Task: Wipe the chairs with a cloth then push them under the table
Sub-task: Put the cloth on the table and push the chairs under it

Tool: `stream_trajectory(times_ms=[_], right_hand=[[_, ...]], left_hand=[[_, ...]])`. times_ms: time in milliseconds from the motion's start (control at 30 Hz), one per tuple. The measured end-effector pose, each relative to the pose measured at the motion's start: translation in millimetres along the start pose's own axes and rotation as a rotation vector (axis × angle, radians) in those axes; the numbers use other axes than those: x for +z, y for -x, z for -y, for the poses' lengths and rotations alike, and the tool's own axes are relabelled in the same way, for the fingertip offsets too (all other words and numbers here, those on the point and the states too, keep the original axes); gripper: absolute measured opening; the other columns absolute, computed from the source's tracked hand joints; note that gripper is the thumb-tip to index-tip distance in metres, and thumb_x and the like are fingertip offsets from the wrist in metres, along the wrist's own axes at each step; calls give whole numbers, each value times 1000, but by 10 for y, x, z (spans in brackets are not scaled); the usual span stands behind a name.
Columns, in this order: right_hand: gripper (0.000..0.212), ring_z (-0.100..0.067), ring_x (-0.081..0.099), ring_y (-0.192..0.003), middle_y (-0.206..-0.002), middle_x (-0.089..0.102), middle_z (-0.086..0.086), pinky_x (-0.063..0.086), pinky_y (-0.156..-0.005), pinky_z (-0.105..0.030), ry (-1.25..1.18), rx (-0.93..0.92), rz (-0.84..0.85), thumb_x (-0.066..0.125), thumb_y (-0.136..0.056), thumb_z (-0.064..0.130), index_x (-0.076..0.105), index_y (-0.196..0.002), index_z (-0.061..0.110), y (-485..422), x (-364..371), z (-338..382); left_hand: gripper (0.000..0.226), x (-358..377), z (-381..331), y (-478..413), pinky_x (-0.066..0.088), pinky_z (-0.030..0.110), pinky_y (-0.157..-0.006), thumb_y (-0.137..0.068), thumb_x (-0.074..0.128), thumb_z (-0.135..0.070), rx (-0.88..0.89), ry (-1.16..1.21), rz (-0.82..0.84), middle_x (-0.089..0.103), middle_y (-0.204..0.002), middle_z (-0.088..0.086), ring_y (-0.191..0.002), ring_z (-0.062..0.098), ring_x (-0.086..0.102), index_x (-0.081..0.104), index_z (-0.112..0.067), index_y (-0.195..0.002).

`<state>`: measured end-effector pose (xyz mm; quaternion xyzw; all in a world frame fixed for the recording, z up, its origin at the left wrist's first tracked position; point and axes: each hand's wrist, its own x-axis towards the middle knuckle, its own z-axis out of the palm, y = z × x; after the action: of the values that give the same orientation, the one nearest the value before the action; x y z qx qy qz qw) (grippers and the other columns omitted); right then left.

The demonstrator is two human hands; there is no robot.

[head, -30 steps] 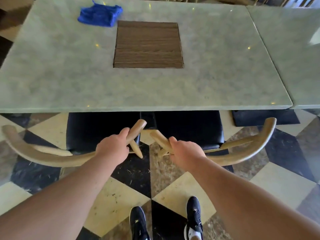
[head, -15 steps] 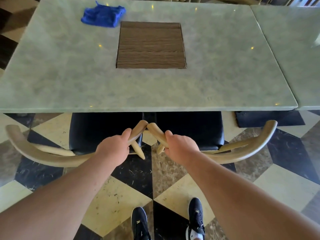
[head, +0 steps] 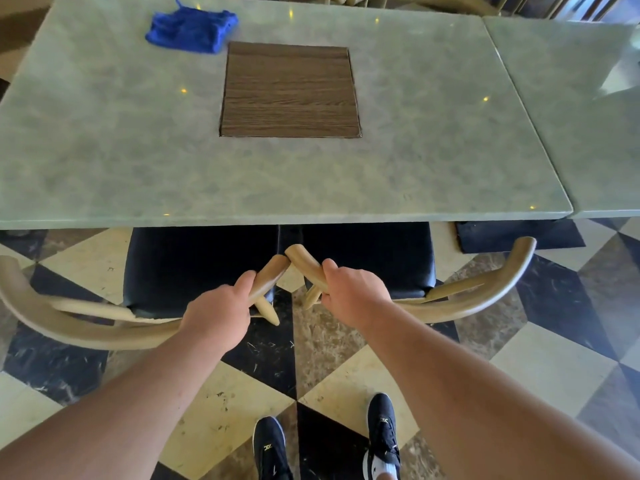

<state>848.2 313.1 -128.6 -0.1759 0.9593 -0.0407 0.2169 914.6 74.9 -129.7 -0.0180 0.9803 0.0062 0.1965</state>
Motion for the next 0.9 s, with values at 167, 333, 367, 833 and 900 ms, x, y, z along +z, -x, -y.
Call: stream_trajectory(times_ms=[167, 333, 367, 833, 900], right_hand=[[26, -20, 58, -52, -69, 58, 4, 38, -42, -33, -10, 4, 2, 59, -98, 28, 39, -112, 23, -1, -19, 6], [29, -20, 58, -52, -69, 58, 4, 40, -42, -33, -16, 7, -2, 60, -97, 29, 39, -117, 22, 8, -21, 4], [29, -20, 58, -52, -69, 58, 4, 39, -42, -33, -16, 5, -3, 60, -97, 29, 39, -117, 21, 9, -24, 7], [30, -17, 56, -46, -65, 56, 6, 34, -39, -30, -23, 26, -33, 62, -95, 31, 34, -103, 25, 5, 9, 15], [32, -17, 55, -46, -65, 56, 5, 34, -39, -30, -11, 23, -36, 63, -95, 31, 32, -101, 26, 6, 18, 17]], left_hand=[[69, -15, -9, 14, 40, 27, -52, -102, 58, -32, 10, -20, -16, 53, -83, -5, -58, 10, 50, 18, -24, -157], [70, 9, 2, 8, 41, 27, -51, -101, 59, -33, 23, -17, -31, 53, -81, -5, -58, 10, 51, 19, -24, -157], [70, 11, 4, 9, 41, 27, -51, -101, 59, -32, 25, -11, -31, 53, -82, -5, -58, 10, 52, 19, -24, -157], [68, 4, -1, 11, 46, 27, -54, -100, 62, -34, 15, 1, -33, 57, -85, -5, -60, 11, 54, 21, -23, -154], [68, -6, -1, 16, 46, 27, -55, -100, 62, -34, 11, 0, -33, 57, -86, -5, -61, 11, 55, 21, -23, -154]])
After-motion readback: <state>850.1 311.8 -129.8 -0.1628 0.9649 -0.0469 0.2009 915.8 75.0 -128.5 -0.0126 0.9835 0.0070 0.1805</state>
